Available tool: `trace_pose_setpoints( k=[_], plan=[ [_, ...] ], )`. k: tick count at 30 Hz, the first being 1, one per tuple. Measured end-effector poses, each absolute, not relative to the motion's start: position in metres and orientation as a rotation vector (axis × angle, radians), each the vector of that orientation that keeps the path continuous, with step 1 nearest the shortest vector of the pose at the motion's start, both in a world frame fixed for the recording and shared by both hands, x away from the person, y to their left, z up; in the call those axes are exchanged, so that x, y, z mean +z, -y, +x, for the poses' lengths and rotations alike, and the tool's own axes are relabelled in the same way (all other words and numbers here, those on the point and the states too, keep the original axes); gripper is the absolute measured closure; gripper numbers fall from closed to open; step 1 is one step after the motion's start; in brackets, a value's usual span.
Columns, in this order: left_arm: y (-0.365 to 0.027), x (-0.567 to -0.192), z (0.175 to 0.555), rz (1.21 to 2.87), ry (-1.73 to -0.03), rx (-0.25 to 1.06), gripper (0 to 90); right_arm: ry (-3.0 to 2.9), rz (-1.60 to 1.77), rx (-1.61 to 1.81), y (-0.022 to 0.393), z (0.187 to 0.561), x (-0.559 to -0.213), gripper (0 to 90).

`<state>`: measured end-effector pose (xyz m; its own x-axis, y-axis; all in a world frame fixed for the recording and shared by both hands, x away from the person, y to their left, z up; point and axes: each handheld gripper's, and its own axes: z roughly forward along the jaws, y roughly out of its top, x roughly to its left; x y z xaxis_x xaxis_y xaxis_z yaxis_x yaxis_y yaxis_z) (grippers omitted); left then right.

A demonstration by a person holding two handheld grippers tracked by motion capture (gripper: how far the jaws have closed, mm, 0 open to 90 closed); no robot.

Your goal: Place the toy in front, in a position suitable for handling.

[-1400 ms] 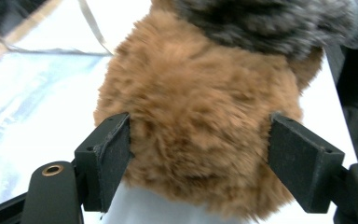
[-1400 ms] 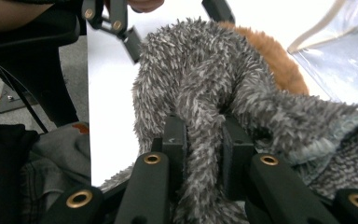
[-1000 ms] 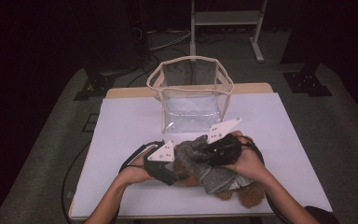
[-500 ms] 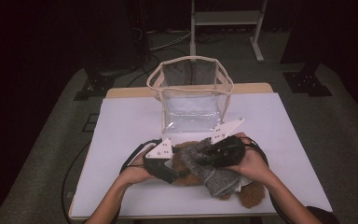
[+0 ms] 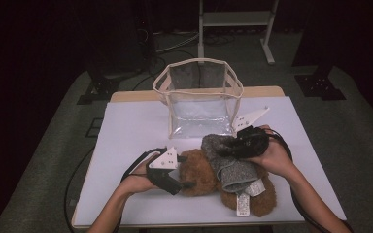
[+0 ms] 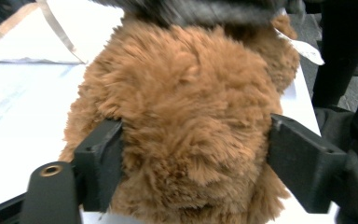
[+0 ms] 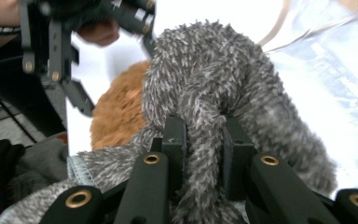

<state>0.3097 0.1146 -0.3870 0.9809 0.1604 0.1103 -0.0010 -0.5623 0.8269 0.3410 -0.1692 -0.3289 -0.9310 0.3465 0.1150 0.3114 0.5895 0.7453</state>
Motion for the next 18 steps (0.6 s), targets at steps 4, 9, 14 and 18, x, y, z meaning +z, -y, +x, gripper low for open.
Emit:
trace_pose_setpoints(
  k=[4, 9, 14, 18],
  plan=[
    [-0.100, -0.383, 0.314, 2.137, -0.131, 0.195, 11.3, -2.804, 0.522, 1.327, 0.155, 0.332, -0.339, 74.4],
    [-0.088, -0.389, 0.314, 2.184, -0.094, 0.206, 14.4, -2.787, 0.473, 1.314, 0.156, 0.323, -0.336, 74.4],
    [-0.095, -0.389, 0.312, 2.198, -0.100, 0.207, 18.5, -2.703, 0.541, 1.318, 0.202, 0.316, -0.311, 74.5],
    [-0.097, -0.387, 0.312, 2.218, -0.083, 0.217, 18.3, -2.645, 0.590, 1.296, 0.230, 0.309, -0.295, 74.5]
  ],
)
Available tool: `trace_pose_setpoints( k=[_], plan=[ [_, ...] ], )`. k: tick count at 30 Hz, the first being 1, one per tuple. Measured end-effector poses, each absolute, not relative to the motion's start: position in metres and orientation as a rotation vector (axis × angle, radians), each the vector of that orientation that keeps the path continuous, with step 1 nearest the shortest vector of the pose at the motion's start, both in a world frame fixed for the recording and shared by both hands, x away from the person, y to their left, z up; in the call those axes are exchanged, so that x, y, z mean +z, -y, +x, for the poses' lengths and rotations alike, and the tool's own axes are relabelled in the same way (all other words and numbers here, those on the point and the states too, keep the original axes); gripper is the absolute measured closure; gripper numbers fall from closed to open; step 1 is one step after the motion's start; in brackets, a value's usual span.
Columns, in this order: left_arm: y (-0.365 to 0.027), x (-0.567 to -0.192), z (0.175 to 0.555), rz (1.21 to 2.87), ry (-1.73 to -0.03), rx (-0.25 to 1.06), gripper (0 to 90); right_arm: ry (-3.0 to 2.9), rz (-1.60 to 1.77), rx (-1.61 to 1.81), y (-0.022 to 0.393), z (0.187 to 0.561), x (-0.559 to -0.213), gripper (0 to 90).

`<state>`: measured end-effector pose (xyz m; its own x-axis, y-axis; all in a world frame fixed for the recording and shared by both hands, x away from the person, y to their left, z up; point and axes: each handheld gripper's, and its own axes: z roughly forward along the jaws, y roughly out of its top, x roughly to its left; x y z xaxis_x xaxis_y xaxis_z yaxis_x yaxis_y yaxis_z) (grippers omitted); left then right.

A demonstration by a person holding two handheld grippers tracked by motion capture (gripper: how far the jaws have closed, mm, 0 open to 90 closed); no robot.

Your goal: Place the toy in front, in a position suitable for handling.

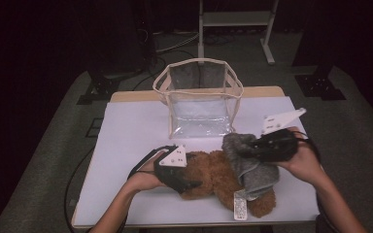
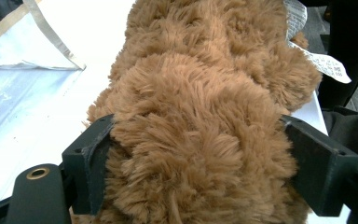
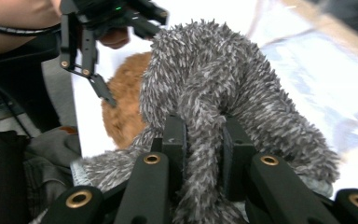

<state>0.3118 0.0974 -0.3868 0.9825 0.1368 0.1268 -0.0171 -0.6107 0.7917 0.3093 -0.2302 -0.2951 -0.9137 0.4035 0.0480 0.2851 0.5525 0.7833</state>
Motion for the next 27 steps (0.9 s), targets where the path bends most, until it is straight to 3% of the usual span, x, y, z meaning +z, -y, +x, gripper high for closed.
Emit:
trace_pose_setpoints(
  k=[4, 10, 15, 19, 25, 27],
  plan=[
    [-0.098, -0.385, 0.311, 2.221, -0.084, 0.219, 17.4, -2.556, 0.658, 1.278, 0.272, 0.299, -0.272, 74.4],
    [-0.097, -0.384, 0.313, 2.236, -0.071, 0.225, 16.1, -2.525, 0.694, 1.291, 0.290, 0.297, -0.265, 74.4],
    [-0.095, -0.383, 0.312, 2.244, -0.068, 0.231, 14.2, -2.610, 0.667, 1.276, 0.266, 0.306, -0.289, 74.3],
    [-0.094, -0.383, 0.311, 2.249, -0.070, 0.236, 12.8, -2.697, 0.596, 1.314, 0.222, 0.317, -0.316, 74.2],
    [-0.094, -0.385, 0.310, 2.259, -0.067, 0.241, 11.7, -2.757, 0.504, 1.304, 0.185, 0.321, -0.325, 72.1],
    [-0.095, -0.386, 0.310, 2.250, -0.071, 0.235, 11.8, -2.740, 0.479, 1.299, 0.186, 0.318, -0.319, 66.0]
  ],
)
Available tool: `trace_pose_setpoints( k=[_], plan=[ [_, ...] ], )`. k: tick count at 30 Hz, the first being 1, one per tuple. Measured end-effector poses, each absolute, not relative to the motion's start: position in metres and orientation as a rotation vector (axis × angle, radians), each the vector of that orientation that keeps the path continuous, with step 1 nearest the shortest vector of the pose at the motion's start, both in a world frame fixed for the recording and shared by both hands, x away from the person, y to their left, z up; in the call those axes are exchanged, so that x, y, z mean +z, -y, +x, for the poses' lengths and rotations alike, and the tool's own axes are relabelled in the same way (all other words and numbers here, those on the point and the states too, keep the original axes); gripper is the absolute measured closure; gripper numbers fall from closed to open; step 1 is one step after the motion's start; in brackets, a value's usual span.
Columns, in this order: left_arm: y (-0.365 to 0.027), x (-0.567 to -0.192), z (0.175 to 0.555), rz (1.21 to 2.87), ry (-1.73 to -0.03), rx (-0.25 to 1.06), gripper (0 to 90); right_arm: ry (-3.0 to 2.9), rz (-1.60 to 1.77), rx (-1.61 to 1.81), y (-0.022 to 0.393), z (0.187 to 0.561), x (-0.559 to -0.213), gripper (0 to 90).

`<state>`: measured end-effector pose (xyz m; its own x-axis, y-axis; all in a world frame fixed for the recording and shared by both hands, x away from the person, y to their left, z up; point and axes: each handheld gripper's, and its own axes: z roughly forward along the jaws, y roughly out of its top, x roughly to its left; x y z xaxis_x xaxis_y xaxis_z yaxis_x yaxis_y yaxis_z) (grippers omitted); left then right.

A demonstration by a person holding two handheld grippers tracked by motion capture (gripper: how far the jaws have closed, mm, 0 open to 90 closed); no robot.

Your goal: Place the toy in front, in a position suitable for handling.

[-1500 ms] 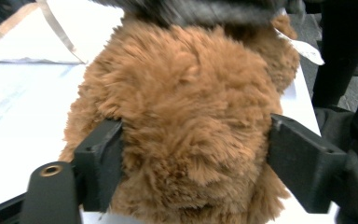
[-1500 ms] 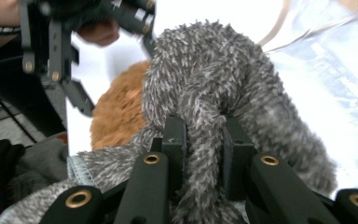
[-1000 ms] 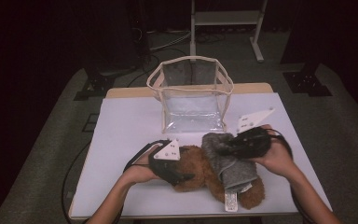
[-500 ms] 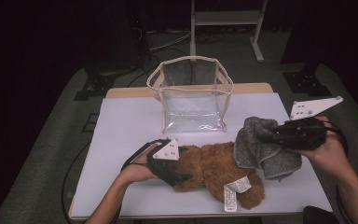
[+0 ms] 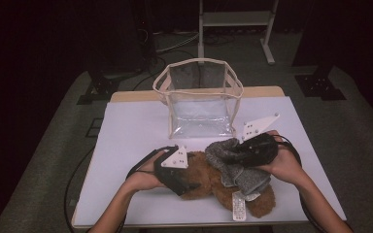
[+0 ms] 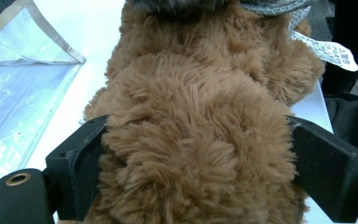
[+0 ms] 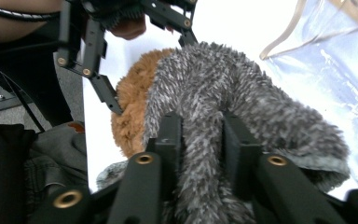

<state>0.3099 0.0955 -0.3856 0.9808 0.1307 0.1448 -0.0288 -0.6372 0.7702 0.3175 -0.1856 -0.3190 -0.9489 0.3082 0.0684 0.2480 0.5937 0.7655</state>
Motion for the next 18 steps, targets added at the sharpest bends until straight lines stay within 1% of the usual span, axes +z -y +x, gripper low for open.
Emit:
trace_pose_setpoints(
  k=[1, 4, 9, 13, 15, 18],
  plan=[
    [-0.096, -0.386, 0.310, 2.251, -0.069, 0.234, 11.8, -2.740, 0.479, 1.299, 0.186, 0.318, -0.319, 66.0],
    [-0.095, -0.385, 0.310, 2.248, -0.069, 0.233, 11.8, -2.720, 0.484, 1.309, 0.194, 0.312, -0.314, 55.1],
    [-0.094, -0.385, 0.311, 2.251, -0.069, 0.236, 11.8, -2.660, 0.483, 1.332, 0.209, 0.306, -0.308, 44.0],
    [-0.094, -0.385, 0.311, 2.251, -0.068, 0.232, 11.8, -2.638, 0.484, 1.343, 0.211, 0.308, -0.307, 41.1],
    [-0.094, -0.385, 0.311, 2.250, -0.066, 0.232, 11.8, -2.655, 0.468, 1.315, 0.204, 0.313, -0.315, 39.3],
    [-0.095, -0.385, 0.311, 2.250, -0.057, 0.231, 11.8, -2.674, 0.469, 1.299, 0.197, 0.317, -0.325, 39.5]
  ],
)
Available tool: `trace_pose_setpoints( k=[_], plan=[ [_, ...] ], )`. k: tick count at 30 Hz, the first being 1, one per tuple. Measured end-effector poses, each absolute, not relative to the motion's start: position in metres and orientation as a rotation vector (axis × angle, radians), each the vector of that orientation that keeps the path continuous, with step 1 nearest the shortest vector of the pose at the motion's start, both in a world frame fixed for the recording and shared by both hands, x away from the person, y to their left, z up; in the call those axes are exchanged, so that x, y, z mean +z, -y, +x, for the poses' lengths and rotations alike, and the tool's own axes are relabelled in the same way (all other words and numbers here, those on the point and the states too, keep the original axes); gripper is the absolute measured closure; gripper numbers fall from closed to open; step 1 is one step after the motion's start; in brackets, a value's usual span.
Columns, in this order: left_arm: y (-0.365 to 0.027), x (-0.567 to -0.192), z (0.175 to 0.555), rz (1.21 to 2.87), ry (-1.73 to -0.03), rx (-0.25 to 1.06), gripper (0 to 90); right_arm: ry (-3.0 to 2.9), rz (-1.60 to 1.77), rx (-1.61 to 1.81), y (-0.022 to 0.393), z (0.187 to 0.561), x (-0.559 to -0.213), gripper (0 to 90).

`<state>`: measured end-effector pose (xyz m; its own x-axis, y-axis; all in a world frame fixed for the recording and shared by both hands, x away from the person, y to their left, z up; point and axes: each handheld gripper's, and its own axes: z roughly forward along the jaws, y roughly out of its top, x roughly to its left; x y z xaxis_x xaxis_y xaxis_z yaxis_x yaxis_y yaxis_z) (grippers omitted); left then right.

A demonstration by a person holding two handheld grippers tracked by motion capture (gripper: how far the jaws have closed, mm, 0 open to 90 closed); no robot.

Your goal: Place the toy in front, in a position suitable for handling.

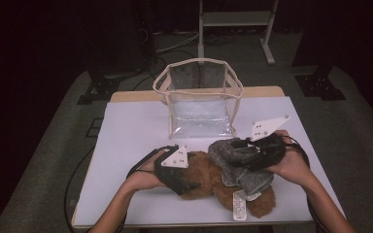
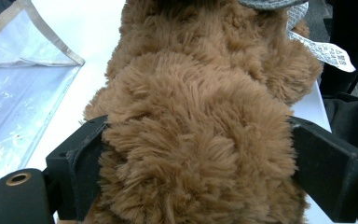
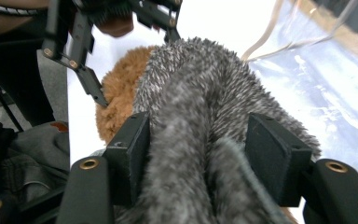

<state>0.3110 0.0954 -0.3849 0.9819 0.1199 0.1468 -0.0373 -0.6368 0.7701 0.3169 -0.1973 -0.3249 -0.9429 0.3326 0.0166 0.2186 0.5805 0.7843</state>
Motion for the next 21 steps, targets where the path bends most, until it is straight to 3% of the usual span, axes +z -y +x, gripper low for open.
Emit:
trace_pose_setpoints(
  k=[12, 16, 21],
  plan=[
    [-0.093, -0.396, 0.320, 2.263, -0.121, 0.216, 3.4, -2.668, 0.495, 1.371, 0.180, 0.314, -0.355, 60.4],
    [-0.093, -0.393, 0.317, 2.276, -0.114, 0.234, 26.6, -2.634, 0.524, 1.430, 0.191, 0.314, -0.349, 68.9],
    [-0.094, -0.385, 0.317, 2.269, -0.122, 0.240, 37.0, -2.568, 0.571, 1.502, 0.220, 0.310, -0.334, 70.4]
  ],
)
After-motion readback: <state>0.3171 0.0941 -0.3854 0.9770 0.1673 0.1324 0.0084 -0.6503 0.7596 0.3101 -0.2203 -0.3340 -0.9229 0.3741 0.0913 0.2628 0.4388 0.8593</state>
